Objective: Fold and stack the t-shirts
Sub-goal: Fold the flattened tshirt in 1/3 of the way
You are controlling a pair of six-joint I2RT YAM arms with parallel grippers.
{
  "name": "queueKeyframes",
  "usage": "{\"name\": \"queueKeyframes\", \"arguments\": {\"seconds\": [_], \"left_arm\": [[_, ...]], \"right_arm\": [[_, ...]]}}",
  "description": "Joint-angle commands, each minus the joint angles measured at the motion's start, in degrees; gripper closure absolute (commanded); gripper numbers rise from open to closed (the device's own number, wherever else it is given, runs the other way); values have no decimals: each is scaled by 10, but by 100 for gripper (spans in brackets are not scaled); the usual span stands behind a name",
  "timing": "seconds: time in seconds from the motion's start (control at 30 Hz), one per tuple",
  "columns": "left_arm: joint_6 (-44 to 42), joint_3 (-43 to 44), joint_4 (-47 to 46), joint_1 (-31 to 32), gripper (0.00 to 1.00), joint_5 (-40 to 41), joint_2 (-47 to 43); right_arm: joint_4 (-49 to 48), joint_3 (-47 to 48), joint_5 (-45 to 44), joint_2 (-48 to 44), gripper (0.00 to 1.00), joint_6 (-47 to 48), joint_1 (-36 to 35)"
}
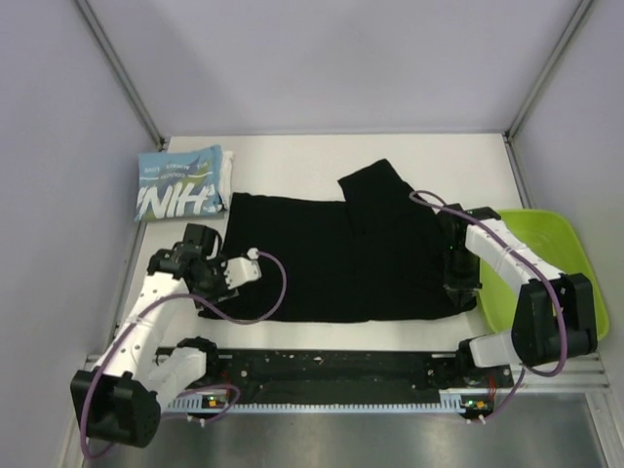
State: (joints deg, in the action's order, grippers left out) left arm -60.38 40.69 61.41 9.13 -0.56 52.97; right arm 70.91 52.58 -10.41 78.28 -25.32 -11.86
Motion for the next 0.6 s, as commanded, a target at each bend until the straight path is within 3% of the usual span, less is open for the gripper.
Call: {"name": "queueKeyframes", "arguments": {"seconds": [0.0, 0.1, 0.27, 0.43, 0.57], "left_arm": [[-27, 109, -8, -5, 43, -67, 67], [-13, 156, -29, -44, 43, -81, 144], [-21, 209, 8, -84, 46, -152, 260], [-20, 191, -15, -83, 45, -176, 296], [15, 171, -67, -73, 44, -143, 327]], "right_arm": [[50, 27, -54, 34, 86, -18, 2], [55, 40, -57, 57, 63, -18, 3], [0, 102, -41, -9, 46, 10, -8], [-176, 109, 31, -77, 44, 39, -68], [-374, 5, 128, -96, 45, 41, -108]]}}
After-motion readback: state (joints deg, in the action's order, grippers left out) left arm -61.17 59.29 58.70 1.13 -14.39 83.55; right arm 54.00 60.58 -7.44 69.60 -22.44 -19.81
